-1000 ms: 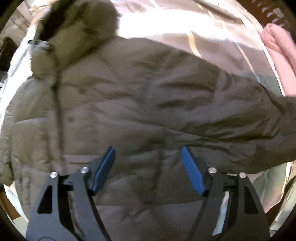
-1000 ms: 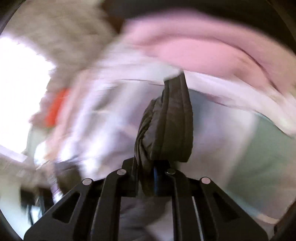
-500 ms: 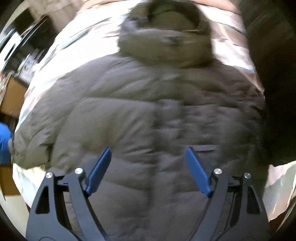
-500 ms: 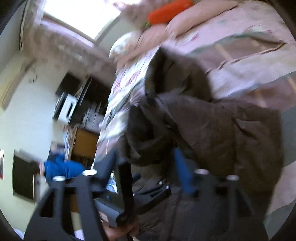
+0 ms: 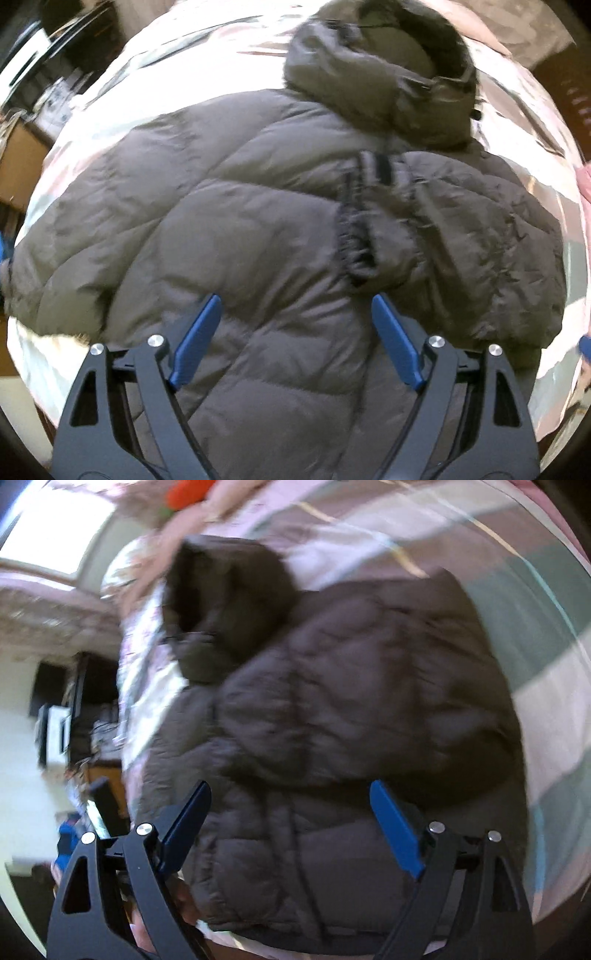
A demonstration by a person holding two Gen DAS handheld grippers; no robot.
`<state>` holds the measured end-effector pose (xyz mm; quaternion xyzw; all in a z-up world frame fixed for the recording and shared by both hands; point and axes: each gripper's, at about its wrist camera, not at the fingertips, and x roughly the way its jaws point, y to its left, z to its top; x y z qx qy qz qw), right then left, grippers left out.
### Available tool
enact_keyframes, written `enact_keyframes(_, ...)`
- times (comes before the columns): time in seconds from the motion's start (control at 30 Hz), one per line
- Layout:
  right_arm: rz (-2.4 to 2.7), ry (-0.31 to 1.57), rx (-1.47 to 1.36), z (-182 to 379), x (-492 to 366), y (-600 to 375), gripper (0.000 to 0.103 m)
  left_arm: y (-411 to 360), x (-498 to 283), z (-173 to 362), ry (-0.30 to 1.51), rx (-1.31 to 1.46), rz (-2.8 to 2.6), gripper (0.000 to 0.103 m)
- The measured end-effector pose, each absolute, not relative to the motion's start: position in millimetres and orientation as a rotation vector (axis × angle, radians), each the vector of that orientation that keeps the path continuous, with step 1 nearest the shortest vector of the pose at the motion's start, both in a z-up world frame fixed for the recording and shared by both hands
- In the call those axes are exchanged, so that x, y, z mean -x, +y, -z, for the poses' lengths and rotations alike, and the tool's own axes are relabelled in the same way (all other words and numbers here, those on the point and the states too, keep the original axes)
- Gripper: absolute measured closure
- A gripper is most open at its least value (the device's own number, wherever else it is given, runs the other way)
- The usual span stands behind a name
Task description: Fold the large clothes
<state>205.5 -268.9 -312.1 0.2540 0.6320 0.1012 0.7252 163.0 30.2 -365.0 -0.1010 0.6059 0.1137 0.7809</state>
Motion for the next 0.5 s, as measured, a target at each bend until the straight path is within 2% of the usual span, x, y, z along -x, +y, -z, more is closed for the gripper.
enact_keyframes(0.3, -0.103, 1.484, -0.653, 357.4, -185.2, -298.9, 0.015, -11.4, -200.2, 394.1, 1.351, 0.338, -0.046, 0.016)
enact_keyframes(0.33, -0.106, 1.493, -0.644, 361.1, -184.0, -299.0, 0.015, -15.0, -203.8, 400.4, 1.36, 0.355, -0.036, 0.021)
enact_keyframes(0.37, -0.105, 1.499, -0.633, 363.4, -183.2, -298.8, 0.015, -15.9, -205.7, 403.2, 1.353, 0.366, -0.038, 0.035)
enact_keyframes(0.4, -0.102, 1.502, -0.624, 365.7, -183.2, -299.8, 0.015, -15.7, -207.2, 406.3, 1.34, 0.352, -0.075, 0.078)
enact_keyframes(0.43, -0.096, 1.504, -0.614, 367.2, -182.9, -301.1, 0.015, -17.3, -211.4, 410.7, 1.356, 0.313, -0.117, 0.089)
enact_keyframes(0.5, -0.085, 1.502, -0.604, 368.3, -183.5, -304.6, 0.015, -17.2, -217.6, 414.8, 1.362, 0.338, -0.098, 0.091)
